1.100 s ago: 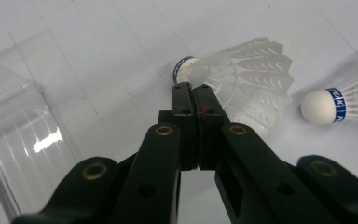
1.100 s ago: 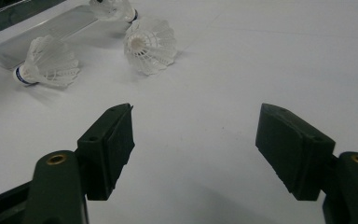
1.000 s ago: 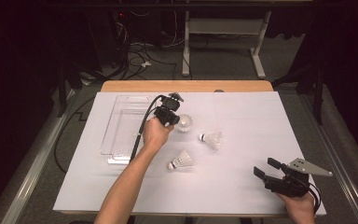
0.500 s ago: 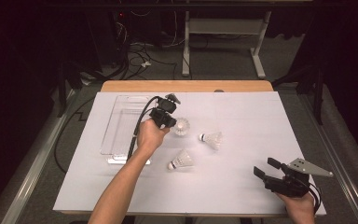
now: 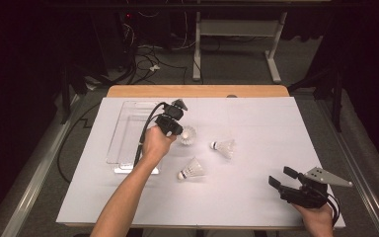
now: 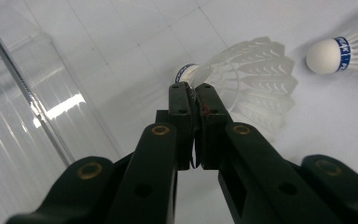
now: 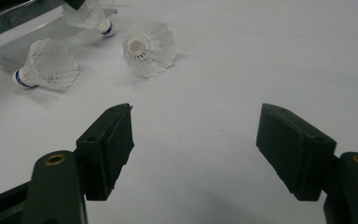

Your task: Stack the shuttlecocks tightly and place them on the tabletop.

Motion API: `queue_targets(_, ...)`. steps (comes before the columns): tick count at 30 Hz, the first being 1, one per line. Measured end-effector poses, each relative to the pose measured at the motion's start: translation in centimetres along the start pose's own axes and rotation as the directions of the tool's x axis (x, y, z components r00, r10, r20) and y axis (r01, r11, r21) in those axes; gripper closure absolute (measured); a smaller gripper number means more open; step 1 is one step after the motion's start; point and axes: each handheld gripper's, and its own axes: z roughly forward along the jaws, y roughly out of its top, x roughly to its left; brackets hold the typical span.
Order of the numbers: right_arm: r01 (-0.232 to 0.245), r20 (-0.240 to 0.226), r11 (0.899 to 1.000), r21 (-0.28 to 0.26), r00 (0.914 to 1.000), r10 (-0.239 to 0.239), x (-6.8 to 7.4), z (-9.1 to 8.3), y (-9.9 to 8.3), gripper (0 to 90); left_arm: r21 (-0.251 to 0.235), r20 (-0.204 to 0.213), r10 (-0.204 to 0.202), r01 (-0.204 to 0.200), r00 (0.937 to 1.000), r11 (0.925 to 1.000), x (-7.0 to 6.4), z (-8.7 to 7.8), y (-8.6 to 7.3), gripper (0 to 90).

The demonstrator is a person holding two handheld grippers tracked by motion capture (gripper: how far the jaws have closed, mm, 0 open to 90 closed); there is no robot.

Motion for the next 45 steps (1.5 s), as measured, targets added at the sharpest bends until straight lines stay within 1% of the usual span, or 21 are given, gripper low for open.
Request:
queue_targets(5,-0.001,0.004,1.000,-0.004,1.0000,0.001,0.0,0.0,0.0,27.4,-0.014,0.001,-0.014,0.014,0.9999,0.9998,0.1,0.6,0.2,85.3)
queue_targets(8,-0.001,0.003,1.000,-0.004,1.0000,0.001,0.0,0.0,0.0,27.3,-0.030,-0.003,-0.017,0.017,0.9998,0.9994,0.1,0.8,0.3,84.7)
queue_targets(10,0.000,0.002,1.000,-0.005,1.0000,0.000,0.0,0.0,0.0,27.4,-0.049,-0.001,-0.027,0.027,0.9996,0.9984,0.0,0.9,0.4,83.9)
queue_targets(12,0.000,0.003,1.000,-0.005,1.0000,0.000,0.0,-0.1,0.0,27.4,-0.072,-0.003,-0.032,0.032,0.9995,0.9969,-0.1,1.0,0.5,82.5)
queue_targets(15,-0.001,0.003,1.000,-0.006,1.0000,0.001,-0.1,-0.1,0.0,27.4,-0.100,-0.012,-0.035,0.033,0.9993,0.9944,-0.2,1.1,0.6,82.4)
queue_targets(19,-0.005,0.002,1.000,-0.005,1.0000,0.005,0.0,0.0,0.0,27.4,-0.135,-0.012,-0.039,0.037,0.9992,0.9901,-0.3,1.3,0.8,82.5)
queue_targets(24,-0.010,0.004,1.000,-0.009,0.9999,0.010,-0.1,-0.1,0.0,27.4,-0.164,-0.018,-0.043,0.039,0.9989,0.9856,-0.6,1.5,0.9,82.6)
queue_targets(27,-0.007,0.001,1.000,-0.009,1.0000,0.007,0.0,-0.1,0.0,27.4,-0.169,-0.014,-0.044,0.041,0.9989,0.9848,-0.7,1.5,1.1,82.6)
queue_targets(30,-0.006,0.001,1.000,-0.009,1.0000,0.006,0.0,-0.1,0.0,27.4,-0.183,-0.011,-0.045,0.042,0.9989,0.9822,-0.8,1.7,1.1,83.0)
queue_targets(35,-0.010,0.001,1.000,-0.009,1.0000,0.010,0.0,-0.1,0.0,27.4,-0.190,-0.011,-0.042,0.040,0.9990,0.9811,-1.0,1.9,1.4,84.1)
queue_targets(40,-0.005,-0.001,1.000,-0.008,1.0000,0.005,-0.1,0.0,0.0,27.4,-0.177,-0.014,-0.031,0.028,0.9994,0.9837,-1.3,2.0,1.8,85.5)
queue_targets(41,-0.004,-0.001,1.000,-0.008,1.0000,0.004,-0.1,0.0,0.0,27.4,-0.179,-0.013,-0.034,0.031,0.9993,0.9834,-1.4,2.1,1.9,85.6)
queue_targets(44,-0.005,-0.002,1.000,-0.008,1.0000,0.005,0.0,0.0,0.0,27.4,-0.171,-0.023,-0.026,0.022,0.9994,0.9850,-1.7,2.3,2.3,85.9)
queue_targets(45,-0.007,-0.002,1.000,-0.008,1.0000,0.007,0.0,0.0,0.0,27.4,-0.165,-0.031,-0.018,0.013,0.9993,0.9862,-1.8,2.3,2.4,86.1)
